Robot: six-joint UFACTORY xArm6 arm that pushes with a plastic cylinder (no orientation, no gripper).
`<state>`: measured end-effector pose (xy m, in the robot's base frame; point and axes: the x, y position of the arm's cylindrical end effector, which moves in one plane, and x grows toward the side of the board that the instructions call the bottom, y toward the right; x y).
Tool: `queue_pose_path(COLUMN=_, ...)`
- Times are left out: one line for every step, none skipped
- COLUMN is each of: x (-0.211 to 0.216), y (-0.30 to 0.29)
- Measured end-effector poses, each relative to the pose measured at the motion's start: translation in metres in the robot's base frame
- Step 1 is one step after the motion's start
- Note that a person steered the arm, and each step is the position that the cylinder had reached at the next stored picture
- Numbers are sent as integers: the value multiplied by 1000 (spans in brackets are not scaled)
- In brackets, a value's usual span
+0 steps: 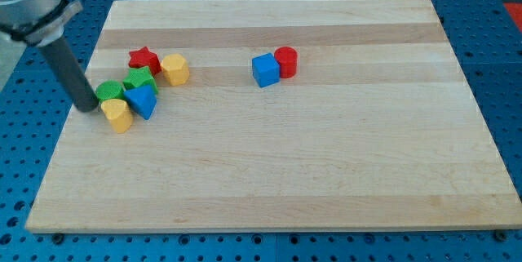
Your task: Place the yellow heart to the bottom center of the board
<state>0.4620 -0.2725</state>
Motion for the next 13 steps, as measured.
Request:
queue_pose_path(x=47, y=0)
queue_pose_path(x=25, y=0)
queue_pose_path(x=-25, y=-3)
queue_pose_path(x=-75, y=-13)
queue_pose_path(x=-78, y=1)
queue_pose_path(x=-51, y=30)
queue_pose_path(x=-49, y=35)
queue_pose_path(x=-40, y=71)
queue_pose_path(x=-36, y=85)
queue_pose_path(x=-17, y=106)
queue_pose_path(x=-9, y=120)
queue_pose_path(x=-9, y=120)
queue_pose_path(x=-9, y=118)
